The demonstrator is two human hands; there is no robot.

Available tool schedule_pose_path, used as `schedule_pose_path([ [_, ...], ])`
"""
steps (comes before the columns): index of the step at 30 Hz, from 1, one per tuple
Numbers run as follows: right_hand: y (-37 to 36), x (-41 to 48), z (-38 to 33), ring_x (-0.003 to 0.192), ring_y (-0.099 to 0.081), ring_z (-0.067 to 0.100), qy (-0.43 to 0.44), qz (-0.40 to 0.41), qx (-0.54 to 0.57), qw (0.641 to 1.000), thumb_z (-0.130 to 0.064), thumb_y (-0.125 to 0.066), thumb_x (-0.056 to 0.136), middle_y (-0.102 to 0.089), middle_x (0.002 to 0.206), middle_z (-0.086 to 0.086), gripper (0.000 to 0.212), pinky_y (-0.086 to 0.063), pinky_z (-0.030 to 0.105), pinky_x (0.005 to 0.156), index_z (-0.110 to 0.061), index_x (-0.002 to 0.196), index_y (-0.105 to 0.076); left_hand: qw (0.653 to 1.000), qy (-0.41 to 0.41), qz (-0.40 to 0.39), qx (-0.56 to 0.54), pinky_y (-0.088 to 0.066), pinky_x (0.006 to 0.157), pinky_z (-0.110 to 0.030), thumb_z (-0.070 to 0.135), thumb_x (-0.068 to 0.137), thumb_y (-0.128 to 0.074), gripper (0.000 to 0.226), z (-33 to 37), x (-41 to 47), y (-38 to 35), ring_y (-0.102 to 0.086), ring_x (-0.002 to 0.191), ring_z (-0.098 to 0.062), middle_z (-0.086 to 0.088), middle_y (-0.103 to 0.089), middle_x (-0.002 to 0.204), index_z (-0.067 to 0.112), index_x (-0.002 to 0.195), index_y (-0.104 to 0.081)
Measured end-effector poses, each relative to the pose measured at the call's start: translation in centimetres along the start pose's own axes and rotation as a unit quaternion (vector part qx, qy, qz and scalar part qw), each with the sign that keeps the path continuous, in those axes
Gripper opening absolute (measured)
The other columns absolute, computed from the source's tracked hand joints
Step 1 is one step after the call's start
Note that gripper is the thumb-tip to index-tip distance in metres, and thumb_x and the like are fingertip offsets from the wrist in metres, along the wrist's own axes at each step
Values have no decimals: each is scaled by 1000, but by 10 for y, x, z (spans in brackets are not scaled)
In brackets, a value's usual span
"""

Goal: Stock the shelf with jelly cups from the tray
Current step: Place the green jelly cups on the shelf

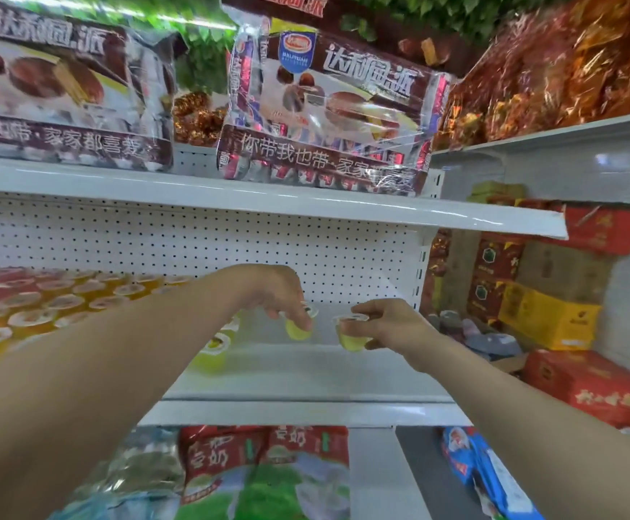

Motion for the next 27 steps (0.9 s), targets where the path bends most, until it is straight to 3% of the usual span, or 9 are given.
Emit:
schedule_pose_path([
  [5,-17,67,-4,97,-68,19,-17,-5,-25,1000,-17,-88,69,-68,111,9,50,-60,34,82,-7,112,-65,1000,16,7,22,-53,74,-27,30,75,-83,55,-30,58,28,-63,87,-17,-8,-66,120,5,120,-64],
  [10,-37,138,-1,102,-68,23,-28,-16,-42,999,-15,-87,70,-69,112,11,43,-59,37,87,-3,104,-64,999,8,31,43,-54,75,-29,33,70,-85,51,-60,127,46,-64,81,-14,-5,-68,105,8,110,-67],
  [14,-57,190,9,106,-66,26,-32,4,-8,999,-15,-90,67,-66,116,12,48,-58,38,85,-8,105,-61,996,17,44,82,-52,75,-31,38,69,-86,68,-81,177,50,-64,87,-20,-12,-67,106,3,121,-61],
  [17,-70,222,21,107,-66,27,-53,27,18,998,-13,-91,65,-62,120,11,57,-57,41,88,-13,110,-57,993,19,56,104,-38,67,-29,39,70,-85,76,-94,206,50,-56,71,-18,-22,-62,107,-7,123,-56],
  [19,-74,237,32,108,-64,28,-70,39,22,996,-11,-90,66,-60,122,11,58,-56,42,90,-13,113,-56,991,21,60,120,-37,68,-29,42,70,-84,78,-101,222,50,-42,59,-15,-15,-62,85,-10,121,-56],
  [21,-75,252,40,106,-65,28,-65,49,-3,997,-15,-90,66,-60,121,11,61,-57,43,88,-13,117,-56,990,20,57,127,-46,75,-32,45,71,-83,79,-107,235,49,-50,69,-18,-16,-65,102,-11,121,-56],
  [23,-75,263,45,104,-65,27,-57,51,-25,997,-18,-90,66,-60,119,9,63,-59,44,86,-13,118,-55,990,11,59,129,-49,93,-40,45,72,-82,82,-112,242,47,-63,101,-30,-23,-57,128,-11,125,-53],
  [25,-75,272,48,101,-66,26,-58,56,-46,996,-19,-89,67,-59,114,7,60,-59,43,85,-13,116,-55,989,5,66,135,-46,98,-42,45,73,-82,82,-113,248,47,-57,118,-34,-23,-56,130,-10,126,-52],
  [27,-74,279,51,101,-66,27,-55,55,-49,996,-17,-89,67,-59,112,7,56,-60,42,83,-13,112,-56,987,5,70,147,-51,91,-39,48,73,-81,75,-111,254,47,-61,110,-30,-17,-63,117,-5,119,-56],
])
Point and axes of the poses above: each hand's wrist, its own x-axis towards the middle knuckle, its own y-axis out of the back of the hand, z = x × y, the point moved 6 cm from there along x, towards the middle knuckle
